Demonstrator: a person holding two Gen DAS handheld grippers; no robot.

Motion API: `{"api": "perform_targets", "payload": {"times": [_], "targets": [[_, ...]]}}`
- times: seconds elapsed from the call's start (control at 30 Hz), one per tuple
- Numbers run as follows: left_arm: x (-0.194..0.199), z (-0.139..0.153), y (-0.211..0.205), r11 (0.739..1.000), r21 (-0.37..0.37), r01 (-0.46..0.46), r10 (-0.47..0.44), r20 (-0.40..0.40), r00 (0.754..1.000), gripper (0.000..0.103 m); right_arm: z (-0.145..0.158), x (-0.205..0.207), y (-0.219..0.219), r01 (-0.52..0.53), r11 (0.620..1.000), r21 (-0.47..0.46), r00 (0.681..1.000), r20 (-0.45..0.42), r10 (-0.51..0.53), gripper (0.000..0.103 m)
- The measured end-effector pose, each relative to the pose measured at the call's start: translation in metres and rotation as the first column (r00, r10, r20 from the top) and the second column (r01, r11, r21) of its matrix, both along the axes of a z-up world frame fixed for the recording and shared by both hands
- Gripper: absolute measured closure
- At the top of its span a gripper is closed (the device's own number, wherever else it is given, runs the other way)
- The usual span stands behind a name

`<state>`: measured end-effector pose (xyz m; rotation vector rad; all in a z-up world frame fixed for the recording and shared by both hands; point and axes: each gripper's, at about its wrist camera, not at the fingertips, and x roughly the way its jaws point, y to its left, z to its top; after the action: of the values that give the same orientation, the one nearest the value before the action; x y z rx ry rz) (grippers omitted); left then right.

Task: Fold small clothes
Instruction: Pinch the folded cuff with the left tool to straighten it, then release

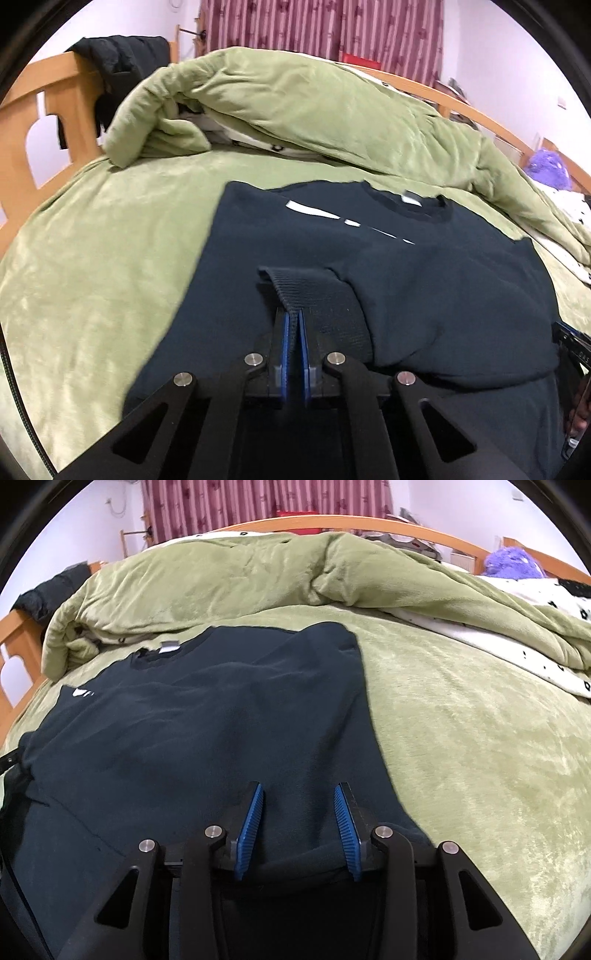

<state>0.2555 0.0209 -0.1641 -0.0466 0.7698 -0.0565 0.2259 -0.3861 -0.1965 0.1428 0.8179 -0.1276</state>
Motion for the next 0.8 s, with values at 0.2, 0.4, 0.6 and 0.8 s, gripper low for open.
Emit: {"api": "perform_targets", "payload": {"times": [0.2,0.4,0.6,0.8], "targets": [[0.002,-0.012,-0.001,0.999,0.042,0.020,-0.018,-0.051,0.999,0.097,-0.001,0.003,-0.002,0.013,1.000,-0.019,1.000,-0.005,-0.013,0.064],[-0.006,-0.016,-0.003,0.996,0.077,0.046,-0.040,-0.073,0.997,0.093,-0.002,0.005,0.002,0.009,0.999,-0.049,1.000,-0.017,-0.010,0.061],[-0.014,-0.013,-0.005,0.994,0.091,0.054,-0.047,-0.080,0.996,0.083,0.001,0.000,0.008,-0.008,0.997,-0.079,1.000,-0.020,0.007,0.061],[-0.022,-0.004,-0.003,0.997,0.067,0.041,-0.036,-0.069,0.997,0.077,0.011,-0.014,0.010,0.015,0.995,-0.098,1.000,-0.005,-0.016,0.061]]}}
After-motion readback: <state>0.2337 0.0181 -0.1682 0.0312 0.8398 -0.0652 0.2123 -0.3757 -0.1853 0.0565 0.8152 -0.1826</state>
